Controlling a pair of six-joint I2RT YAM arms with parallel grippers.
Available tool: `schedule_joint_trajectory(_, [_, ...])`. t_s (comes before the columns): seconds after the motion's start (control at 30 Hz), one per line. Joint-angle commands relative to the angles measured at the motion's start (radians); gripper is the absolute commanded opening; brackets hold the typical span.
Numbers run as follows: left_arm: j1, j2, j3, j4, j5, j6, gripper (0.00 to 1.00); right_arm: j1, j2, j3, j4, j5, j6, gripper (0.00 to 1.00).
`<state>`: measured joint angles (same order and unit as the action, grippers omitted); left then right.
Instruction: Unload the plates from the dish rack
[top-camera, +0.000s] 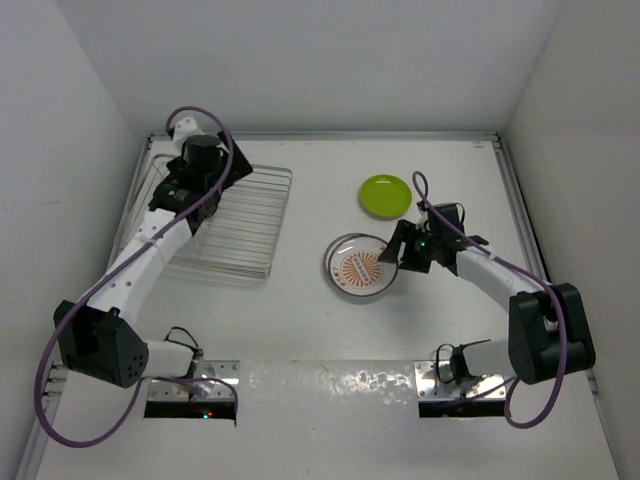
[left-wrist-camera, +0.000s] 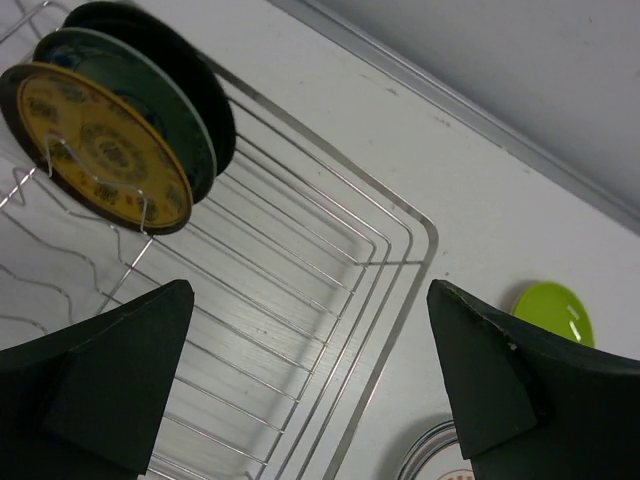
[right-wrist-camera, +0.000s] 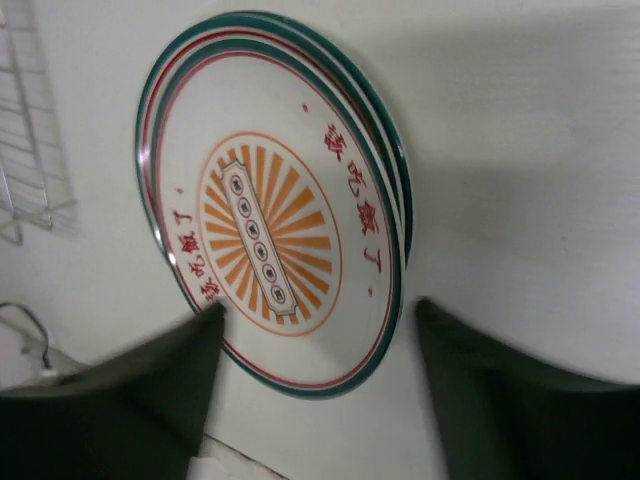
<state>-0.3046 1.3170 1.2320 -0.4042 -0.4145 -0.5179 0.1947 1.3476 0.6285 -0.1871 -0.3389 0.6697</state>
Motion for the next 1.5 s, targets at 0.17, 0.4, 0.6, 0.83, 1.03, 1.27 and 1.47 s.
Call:
schedule_joint_trajectory(0.17, [0.229,-0.078,-0.054,0.051,0.166,-0.330,1.00,0.173,0.130,0.313,-0.279,0.336,-0.163,0.99])
schedule_joint_trajectory(0.4, [0.336,-0.075,-0.083,0.074,0.115,-0.424,0.98,0.176,0.050,0.306,-0.275,0.406,-0.173,0.99])
schedule_joint_trajectory(0.6, [0.475,0.050,-0.066,0.130,0.230,-0.510,0.87,0.176,-0.074,0.246,-0.241,0.359,-0.209,0.99])
schedule_joint_trajectory(0.83, [0.496,0.232,0.011,0.108,0.276,-0.524,0.69,0.176,-0.076,0.221,-0.252,0.319,-0.245,0.99])
schedule_joint_trajectory(1.03, [0.495,0.304,0.027,0.148,0.298,-0.513,0.68,0.175,-0.059,0.208,-0.224,0.299,-0.243,0.99])
schedule_joint_trajectory(1.27, [0.496,0.355,0.047,0.192,0.321,-0.496,0.68,0.175,-0.038,0.208,-0.212,0.281,-0.249,0.99])
schedule_joint_trajectory(1.47, [0.496,0.401,0.047,0.191,0.352,-0.504,0.43,0.176,-0.030,0.211,-0.204,0.275,-0.245,0.99])
